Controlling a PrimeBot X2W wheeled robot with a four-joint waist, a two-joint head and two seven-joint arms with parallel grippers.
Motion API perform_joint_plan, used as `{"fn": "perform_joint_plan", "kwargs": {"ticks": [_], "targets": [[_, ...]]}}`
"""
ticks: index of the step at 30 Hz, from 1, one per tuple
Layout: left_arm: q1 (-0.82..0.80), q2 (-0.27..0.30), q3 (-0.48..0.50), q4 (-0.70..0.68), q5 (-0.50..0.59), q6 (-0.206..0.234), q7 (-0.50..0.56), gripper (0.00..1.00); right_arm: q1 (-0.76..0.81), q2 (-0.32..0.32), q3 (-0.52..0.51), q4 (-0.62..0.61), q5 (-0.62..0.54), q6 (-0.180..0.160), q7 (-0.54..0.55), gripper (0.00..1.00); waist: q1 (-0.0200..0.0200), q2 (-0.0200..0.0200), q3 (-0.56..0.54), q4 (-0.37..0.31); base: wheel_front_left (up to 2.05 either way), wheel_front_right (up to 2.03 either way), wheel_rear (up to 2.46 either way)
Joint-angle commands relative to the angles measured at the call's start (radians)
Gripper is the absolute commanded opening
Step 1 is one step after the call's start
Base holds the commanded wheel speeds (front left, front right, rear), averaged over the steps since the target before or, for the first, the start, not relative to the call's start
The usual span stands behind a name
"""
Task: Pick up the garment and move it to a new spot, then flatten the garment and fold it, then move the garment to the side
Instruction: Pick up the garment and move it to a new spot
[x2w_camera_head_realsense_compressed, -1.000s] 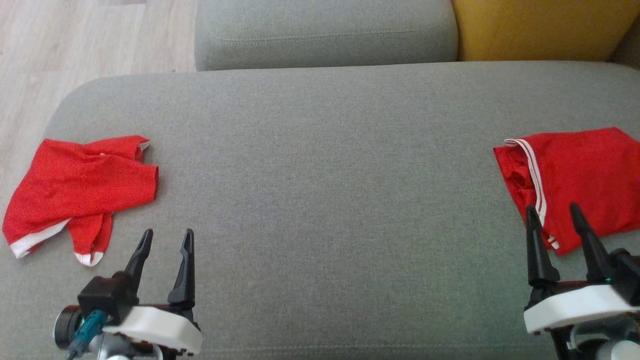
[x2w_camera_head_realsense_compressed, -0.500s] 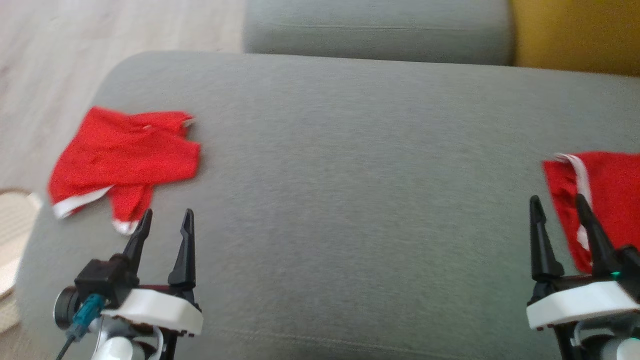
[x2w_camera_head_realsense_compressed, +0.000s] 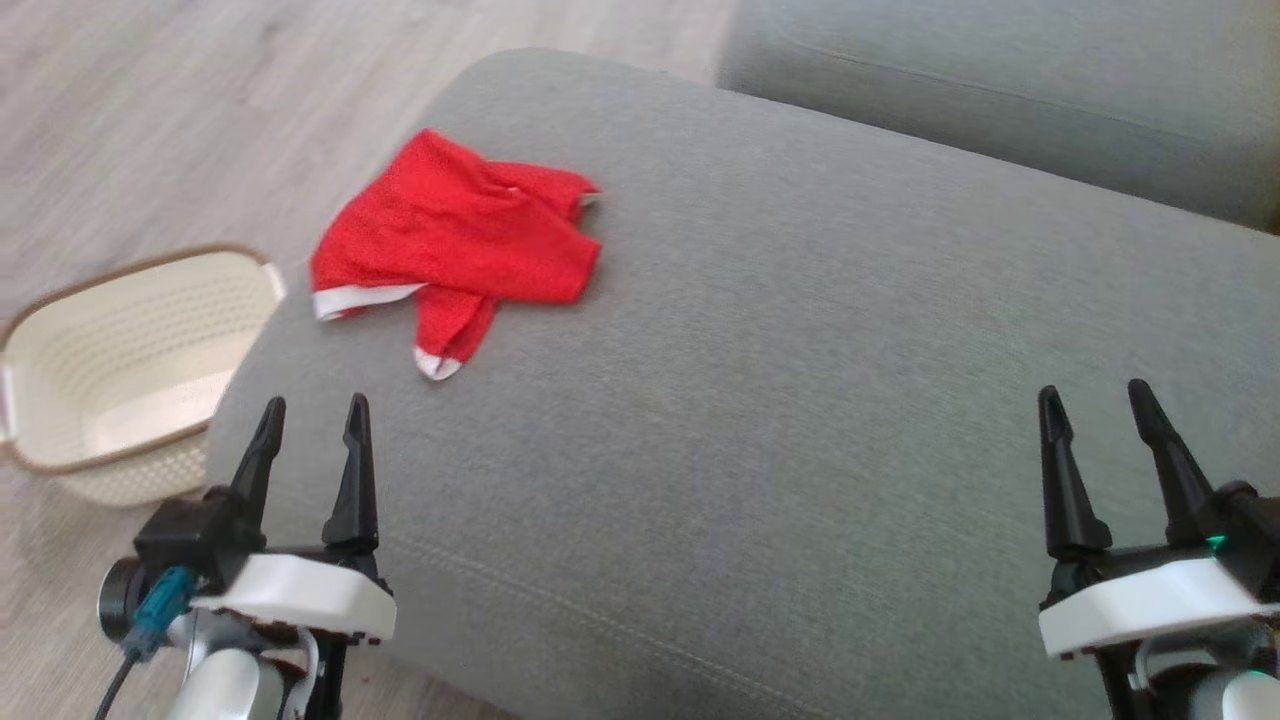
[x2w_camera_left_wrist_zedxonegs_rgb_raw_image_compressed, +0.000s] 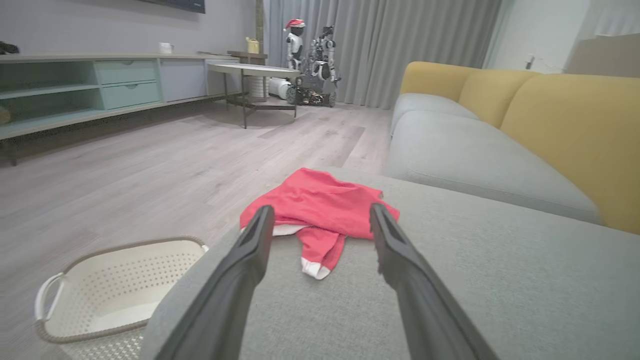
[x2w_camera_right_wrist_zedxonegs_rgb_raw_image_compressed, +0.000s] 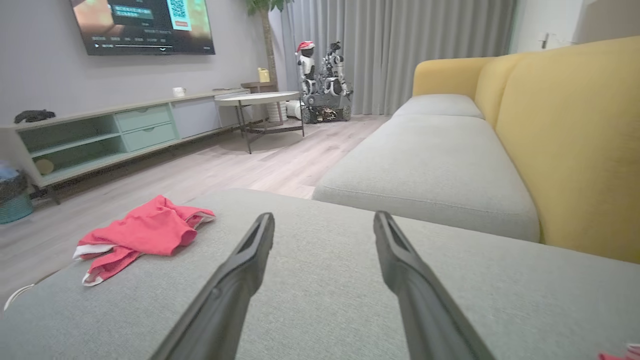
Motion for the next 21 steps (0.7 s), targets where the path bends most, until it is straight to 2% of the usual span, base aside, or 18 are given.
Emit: {"fn": "perform_joint_plan", "kwargs": {"ticks": [1,13,21], "targets": [[-0.064,0.013,0.043,-0.028,-0.004,-0.002,-0.012,1.0,-0.04,-0.007,0.023,-0.036,-0.009,0.007,0.007,1.0,0.0,-0.0001,0.003,0.023,0.0,0.0,0.0],[-0.102,-0.003,0.053,-0.013,0.005,-0.005,-0.02,1.0,-0.065,-0.007,0.013,-0.044,-0.012,0.007,0.021,1.0,0.0,-0.0001,0.063,0.017,0.0,0.0,0.0],[-0.305,-0.031,0.061,0.082,0.01,-0.037,-0.022,1.0,-0.136,-0.033,0.004,-0.106,-0.037,0.007,0.069,1.0,0.0,-0.0001,0.214,-0.041,0.0,0.0,0.0]]}}
